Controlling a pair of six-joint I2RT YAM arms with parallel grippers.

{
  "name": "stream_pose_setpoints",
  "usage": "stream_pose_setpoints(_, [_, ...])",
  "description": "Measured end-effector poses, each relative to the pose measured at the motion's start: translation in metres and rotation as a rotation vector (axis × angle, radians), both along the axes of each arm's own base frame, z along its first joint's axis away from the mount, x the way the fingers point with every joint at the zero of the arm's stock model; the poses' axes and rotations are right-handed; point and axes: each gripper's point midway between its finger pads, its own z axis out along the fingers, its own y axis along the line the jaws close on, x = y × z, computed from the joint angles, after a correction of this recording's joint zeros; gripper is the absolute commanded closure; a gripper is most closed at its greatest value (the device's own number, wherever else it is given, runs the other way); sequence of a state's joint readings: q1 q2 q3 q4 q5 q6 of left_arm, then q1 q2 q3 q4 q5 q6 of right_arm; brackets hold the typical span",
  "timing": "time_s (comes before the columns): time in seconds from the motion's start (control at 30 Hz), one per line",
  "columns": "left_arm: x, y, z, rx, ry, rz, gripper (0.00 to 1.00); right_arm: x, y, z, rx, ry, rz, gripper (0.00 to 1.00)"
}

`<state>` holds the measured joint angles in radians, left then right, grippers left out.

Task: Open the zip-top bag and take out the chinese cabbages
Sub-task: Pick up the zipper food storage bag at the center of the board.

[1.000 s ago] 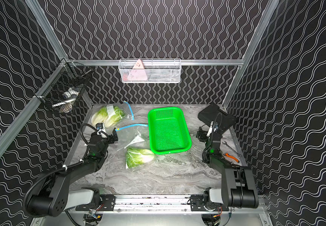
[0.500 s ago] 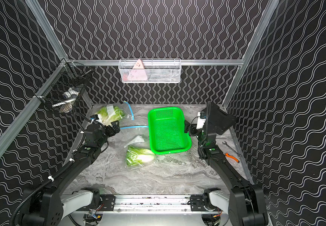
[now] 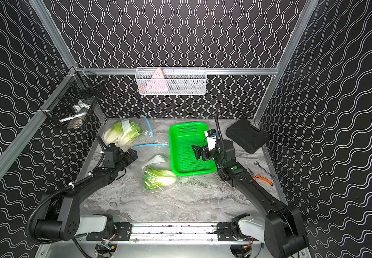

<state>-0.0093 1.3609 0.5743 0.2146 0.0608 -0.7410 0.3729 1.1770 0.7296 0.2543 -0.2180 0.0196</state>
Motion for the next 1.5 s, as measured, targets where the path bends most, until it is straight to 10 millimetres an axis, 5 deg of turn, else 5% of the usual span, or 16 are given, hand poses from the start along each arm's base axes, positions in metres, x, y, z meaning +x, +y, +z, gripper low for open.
stream_pose_setpoints(0.23, [0.020,-0.023,-0.012,-0.129,-0.043,-0.081,0.84,-0.008,-0.002,0.013,0.048,-0.006,-0.007,0.00])
stream_pose_setpoints(0.33, [0.026,-0.029,-0.007,-0.157,-0.080,-0.107,1.00,-0.009,-0.003,0.017,0.054,-0.016,-0.011,0.00])
stream_pose_setpoints(0.5, [0.028,-0.034,0.016,-0.165,-0.154,-0.138,1.00,-0.009,-0.003,0.025,0.080,-0.016,-0.016,0.00])
stream_pose_setpoints(0.7, [0.023,-0.040,0.085,-0.079,-0.308,-0.237,1.00,-0.004,0.010,0.047,0.107,-0.035,0.047,0.00])
stream_pose_setpoints(0.97, [0.004,-0.061,0.173,0.126,-0.475,-0.472,1.00,-0.010,0.065,0.071,0.103,-0.049,0.348,0.00])
stream_pose_setpoints(1.27, [-0.043,-0.101,0.193,0.220,-0.604,-0.804,1.00,-0.049,0.152,0.071,-0.032,-0.084,0.717,0.00])
stream_pose_setpoints(1.5, [-0.075,-0.118,0.197,0.320,-0.680,-0.965,1.00,-0.047,0.190,0.072,-0.145,-0.128,0.839,0.03])
